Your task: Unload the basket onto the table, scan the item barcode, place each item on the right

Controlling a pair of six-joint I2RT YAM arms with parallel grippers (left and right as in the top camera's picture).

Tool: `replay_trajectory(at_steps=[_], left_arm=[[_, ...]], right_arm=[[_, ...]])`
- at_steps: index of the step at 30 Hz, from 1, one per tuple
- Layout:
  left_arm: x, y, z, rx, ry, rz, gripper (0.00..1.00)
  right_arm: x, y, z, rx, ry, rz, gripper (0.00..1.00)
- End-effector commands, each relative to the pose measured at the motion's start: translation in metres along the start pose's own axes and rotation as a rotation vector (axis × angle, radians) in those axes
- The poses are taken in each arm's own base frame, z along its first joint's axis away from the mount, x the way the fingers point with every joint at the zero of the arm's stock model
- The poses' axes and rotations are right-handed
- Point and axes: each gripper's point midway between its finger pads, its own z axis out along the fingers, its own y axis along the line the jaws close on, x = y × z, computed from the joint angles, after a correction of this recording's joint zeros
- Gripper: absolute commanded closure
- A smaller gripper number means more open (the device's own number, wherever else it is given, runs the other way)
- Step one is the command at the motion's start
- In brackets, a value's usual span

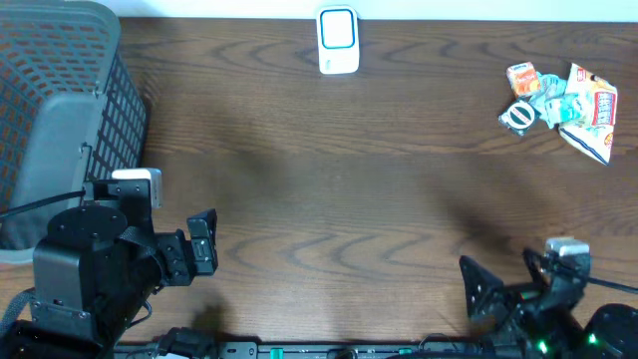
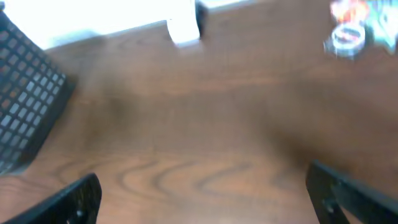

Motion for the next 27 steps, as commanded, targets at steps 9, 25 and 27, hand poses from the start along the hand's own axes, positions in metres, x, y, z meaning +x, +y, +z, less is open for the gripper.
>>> replay_trajectory(at_steps=[9,25,27], left_arm=[[-0.002,0.001,-0.002,-0.002,-0.009,-0.001,0.02],[-0.002,0.001,-0.002,-0.002,-0.009,-0.001,0.02],[-0.002,0.001,-0.002,-0.002,-0.009,-0.001,0.02]], right_arm=[[-0.016,-0.010,0.044,-0.029,-0.249,-0.233,0.01],[-0.036,-0.019,0.043,-0.008,-0.430,-0.182,0.01],[-0.038,-0.018,0.037,-0.004,-0.455,-0.188,0.01]])
